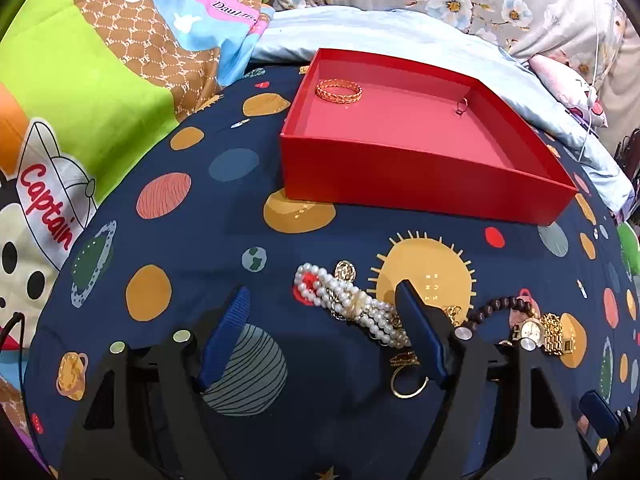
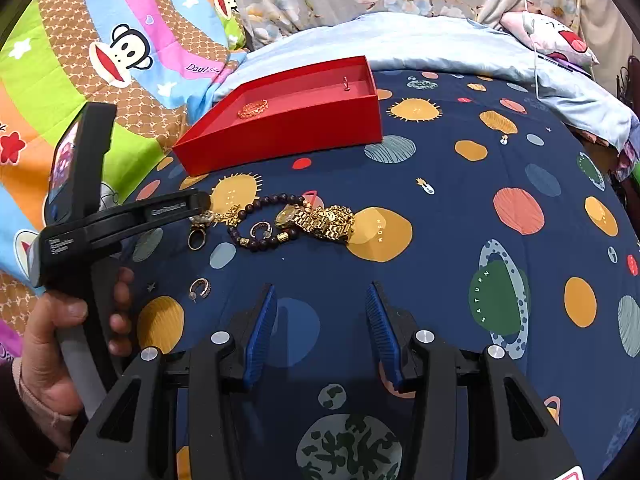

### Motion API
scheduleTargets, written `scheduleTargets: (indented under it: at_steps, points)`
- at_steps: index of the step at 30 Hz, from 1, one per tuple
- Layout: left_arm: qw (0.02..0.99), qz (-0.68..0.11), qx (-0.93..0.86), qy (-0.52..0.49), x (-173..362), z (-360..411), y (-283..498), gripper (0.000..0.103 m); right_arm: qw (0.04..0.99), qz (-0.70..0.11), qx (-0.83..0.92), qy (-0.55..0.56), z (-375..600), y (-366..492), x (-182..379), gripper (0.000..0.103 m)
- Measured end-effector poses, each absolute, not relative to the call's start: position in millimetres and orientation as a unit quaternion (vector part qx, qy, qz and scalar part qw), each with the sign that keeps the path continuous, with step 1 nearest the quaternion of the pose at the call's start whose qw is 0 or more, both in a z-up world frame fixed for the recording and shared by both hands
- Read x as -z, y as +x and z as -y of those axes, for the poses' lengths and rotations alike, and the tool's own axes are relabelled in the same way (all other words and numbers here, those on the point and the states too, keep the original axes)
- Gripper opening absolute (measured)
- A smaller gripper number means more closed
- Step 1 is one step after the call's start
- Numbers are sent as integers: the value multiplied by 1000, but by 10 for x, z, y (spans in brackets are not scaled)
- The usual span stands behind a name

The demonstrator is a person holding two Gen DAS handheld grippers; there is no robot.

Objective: Organize jewelry
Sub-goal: 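Withdraw the left tool from the tray back toward the jewelry pile, then grasp the pearl necklace with the left tool and lift it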

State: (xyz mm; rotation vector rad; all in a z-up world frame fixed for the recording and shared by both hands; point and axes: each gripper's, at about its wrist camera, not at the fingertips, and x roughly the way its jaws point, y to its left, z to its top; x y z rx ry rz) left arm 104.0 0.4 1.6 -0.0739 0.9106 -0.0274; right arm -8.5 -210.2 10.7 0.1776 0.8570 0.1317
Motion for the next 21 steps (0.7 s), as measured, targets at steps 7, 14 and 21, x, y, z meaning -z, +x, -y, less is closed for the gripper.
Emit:
scheduleTargets:
  at_steps: [7, 14, 21]
  points:
    - [898, -439, 25, -10, -22, -150, 836, 52, 901, -417, -64, 95, 2118, -84, -68, 46]
    - [896, -441, 38, -32, -44, -210, 879, 49, 902, -418, -65, 91, 2087, -87, -48, 46]
    - [899, -433, 59, -14, -39, -60, 963, 16, 901, -419, -63, 93, 2096, -81, -31, 46]
